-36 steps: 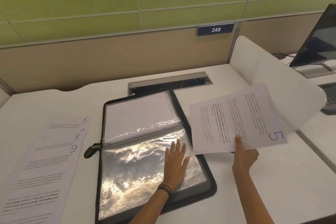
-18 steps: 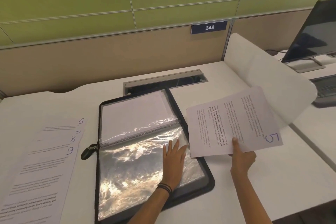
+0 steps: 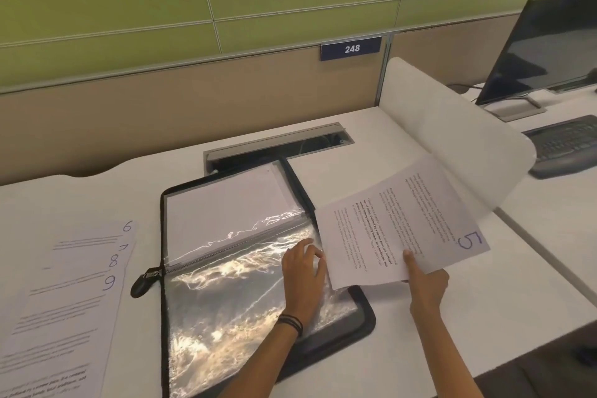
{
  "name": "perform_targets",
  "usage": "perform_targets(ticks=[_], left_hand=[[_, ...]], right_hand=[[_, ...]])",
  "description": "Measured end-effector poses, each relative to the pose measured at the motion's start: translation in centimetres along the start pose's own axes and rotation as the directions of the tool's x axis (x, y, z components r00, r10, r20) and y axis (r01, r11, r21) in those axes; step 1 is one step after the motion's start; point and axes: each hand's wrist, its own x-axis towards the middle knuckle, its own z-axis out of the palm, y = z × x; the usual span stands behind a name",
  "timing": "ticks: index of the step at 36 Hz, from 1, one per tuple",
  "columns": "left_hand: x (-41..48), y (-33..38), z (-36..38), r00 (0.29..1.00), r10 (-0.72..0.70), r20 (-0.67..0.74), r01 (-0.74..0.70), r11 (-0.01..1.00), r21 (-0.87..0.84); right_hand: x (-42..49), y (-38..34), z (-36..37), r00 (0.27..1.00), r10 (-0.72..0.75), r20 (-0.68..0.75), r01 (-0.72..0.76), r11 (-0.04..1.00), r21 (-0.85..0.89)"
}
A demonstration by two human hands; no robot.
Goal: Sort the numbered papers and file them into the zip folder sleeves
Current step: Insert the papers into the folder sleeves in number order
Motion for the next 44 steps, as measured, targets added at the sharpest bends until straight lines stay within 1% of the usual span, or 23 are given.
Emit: perform_targets(ticks=[5, 10, 14, 17, 20, 23, 25, 28, 30, 31, 32, 34, 35, 37, 39, 41, 42, 44], left_hand=[[0.2, 0.5, 0.0, 0.999, -0.014, 0.035, 0.014, 1.000, -0.007], [0.3, 0.3, 0.5, 0.999, 0.033, 0.035, -0.033, 0.999, 0.012], [0.3, 0.3, 0.8, 0.998, 0.040, 0.055, -0.039, 0.999, -0.017], [0.6, 0.2, 0.7, 0.995, 0.053, 0.084, -0.049, 0.998, -0.045], [0.7, -0.2, 0.7, 0.976, 0.139, 0.166, -0.135, 0.990, -0.038], [1.1, -0.7, 0.7, 0.921, 0.209, 0.327, -0.252, 0.963, 0.094], [1.3, -0.8, 0.6, 0.884, 0.224, 0.410, -0.301, 0.945, 0.133], [1.4, -1.1, 0.7, 0.854, 0.254, 0.453, -0.360, 0.918, 0.164], [1.6, -1.3, 0.7, 0.842, 0.237, 0.484, -0.364, 0.913, 0.186], [1.7, -1.3, 0.7, 0.836, 0.223, 0.501, -0.365, 0.908, 0.206], [1.8, -1.4, 0.7, 0.840, 0.226, 0.493, -0.380, 0.894, 0.238], [1.9, -1.5, 0.7, 0.846, 0.273, 0.458, -0.437, 0.848, 0.301], [1.9, -1.5, 0.7, 0.847, 0.295, 0.441, -0.454, 0.834, 0.314], [2.1, -1.3, 0.5, 0.844, 0.333, 0.421, -0.483, 0.813, 0.325], [2.3, -1.0, 0.3, 0.846, 0.340, 0.411, -0.491, 0.797, 0.352], [2.5, -0.9, 0.3, 0.854, 0.299, 0.427, -0.467, 0.801, 0.374], [2.5, -1.0, 0.3, 0.860, 0.274, 0.430, -0.450, 0.804, 0.389], [2.7, -1.1, 0.7, 0.866, 0.262, 0.426, -0.433, 0.818, 0.379]], right_hand=[[0.2, 0.1, -0.6, 1.000, 0.007, -0.002, -0.007, 1.000, 0.019], [0.3, 0.2, -1.0, 1.000, 0.010, 0.001, -0.010, 0.999, 0.047], [0.2, 0.5, -0.8, 0.999, 0.014, 0.052, -0.016, 0.999, 0.042], [0.2, 0.9, -0.9, 0.996, 0.046, 0.081, -0.047, 0.999, 0.016], [0.1, 1.2, -1.3, 0.992, 0.055, 0.112, -0.053, 0.998, -0.016], [0.4, 1.6, -1.7, 0.988, 0.073, 0.133, -0.068, 0.997, -0.038], [0.9, 2.0, -2.0, 0.984, 0.103, 0.144, -0.096, 0.994, -0.051], [1.3, 1.8, -2.5, 0.973, 0.150, 0.174, -0.136, 0.987, -0.089], [1.2, 0.8, -2.8, 0.954, 0.198, 0.226, -0.160, 0.971, -0.179], [1.1, 0.2, -3.1, 0.930, 0.238, 0.279, -0.165, 0.951, -0.261], [1.1, -0.4, -3.4, 0.892, 0.288, 0.348, -0.153, 0.917, -0.368], [1.0, -1.4, -3.9, 0.798, 0.404, 0.446, -0.068, 0.797, -0.601], [1.0, -1.9, -4.0, 0.765, 0.450, 0.462, -0.011, 0.725, -0.689], [0.8, -2.7, -3.7, 0.726, 0.509, 0.463, 0.092, 0.596, -0.798], [0.6, -3.6, -3.0, 0.703, 0.531, 0.474, 0.169, 0.522, -0.836], [0.4, -4.3, -1.9, 0.689, 0.520, 0.506, 0.256, 0.478, -0.840], [0.3, -4.5, -1.3, 0.686, 0.494, 0.534, 0.302, 0.473, -0.827], [0.1, -4.5, 0.3, 0.691, 0.383, 0.613, 0.386, 0.521, -0.761]])
